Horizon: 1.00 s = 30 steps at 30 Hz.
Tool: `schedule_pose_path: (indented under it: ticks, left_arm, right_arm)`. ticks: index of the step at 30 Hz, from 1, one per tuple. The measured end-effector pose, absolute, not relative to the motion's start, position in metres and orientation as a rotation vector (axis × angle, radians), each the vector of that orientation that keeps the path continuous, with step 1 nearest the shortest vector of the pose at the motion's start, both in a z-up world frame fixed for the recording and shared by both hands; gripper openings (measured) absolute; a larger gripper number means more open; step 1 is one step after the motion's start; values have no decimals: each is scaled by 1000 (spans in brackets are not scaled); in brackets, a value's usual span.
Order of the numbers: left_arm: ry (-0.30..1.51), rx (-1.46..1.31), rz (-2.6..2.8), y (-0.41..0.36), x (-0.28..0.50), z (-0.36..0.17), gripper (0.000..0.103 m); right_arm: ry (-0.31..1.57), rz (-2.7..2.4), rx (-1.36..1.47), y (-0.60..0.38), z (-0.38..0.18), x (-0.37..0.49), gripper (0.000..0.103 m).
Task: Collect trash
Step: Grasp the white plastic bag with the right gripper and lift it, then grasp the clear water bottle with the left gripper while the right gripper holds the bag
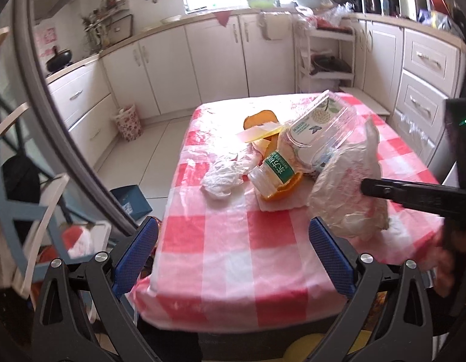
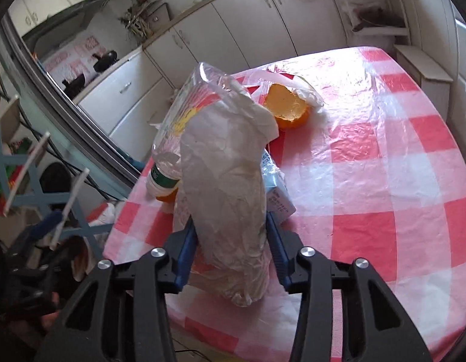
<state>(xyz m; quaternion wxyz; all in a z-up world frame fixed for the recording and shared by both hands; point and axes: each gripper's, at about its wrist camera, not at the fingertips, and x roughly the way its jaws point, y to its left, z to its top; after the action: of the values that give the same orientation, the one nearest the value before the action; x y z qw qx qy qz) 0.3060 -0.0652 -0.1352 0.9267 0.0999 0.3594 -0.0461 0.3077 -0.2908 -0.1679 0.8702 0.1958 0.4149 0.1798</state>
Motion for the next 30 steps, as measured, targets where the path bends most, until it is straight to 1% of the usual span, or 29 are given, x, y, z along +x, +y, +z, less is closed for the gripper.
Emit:
schedule_pose_path:
  ticks: [1, 3, 5, 9, 14, 16, 20, 24, 25, 26, 29, 30]
  left_arm:
    - [742, 211, -96, -69, 315, -139, 96]
    - [740, 221, -105, -75, 327, -143, 96]
    - [725, 238, -115, -84, 340, -146, 96]
    - [701, 258, -141, -101, 365, -151, 96]
    - [673, 297, -214, -125, 384, -157, 96]
    - [659, 359, -251, -139, 389, -161, 96]
    - [664, 410, -285, -155, 404, -163, 96]
    - [679, 398, -313, -168, 416, -158, 96]
    - [688, 389, -319, -170, 417, -157, 91]
    - [700, 384, -321, -173, 418, -157, 82]
    - [728, 345, -302, -174, 417, -155, 70]
    - [741, 309, -299, -169, 416, -154, 69]
  right_arm:
    - [859, 378, 416, -292, -166, 304, 36]
    - [838, 386, 416, -297, -160, 298, 33]
    - [808, 384, 439, -308, -153, 291, 27]
    - [758, 369, 492, -327, -146, 288, 26]
    - [756, 339, 535, -341, -154, 296, 28]
    - [760, 326, 573, -347, -158, 296, 29]
    - [757, 308, 628, -358, -161, 292, 30]
    - [754, 302, 644, -360, -161, 288, 30]
    - [753, 302, 646, -360, -160, 286, 30]
    - [752, 300, 650, -361, -160, 285, 31]
    - [747, 297, 662, -366, -161, 284, 31]
    - [745, 298, 667, -368, -161, 283, 31]
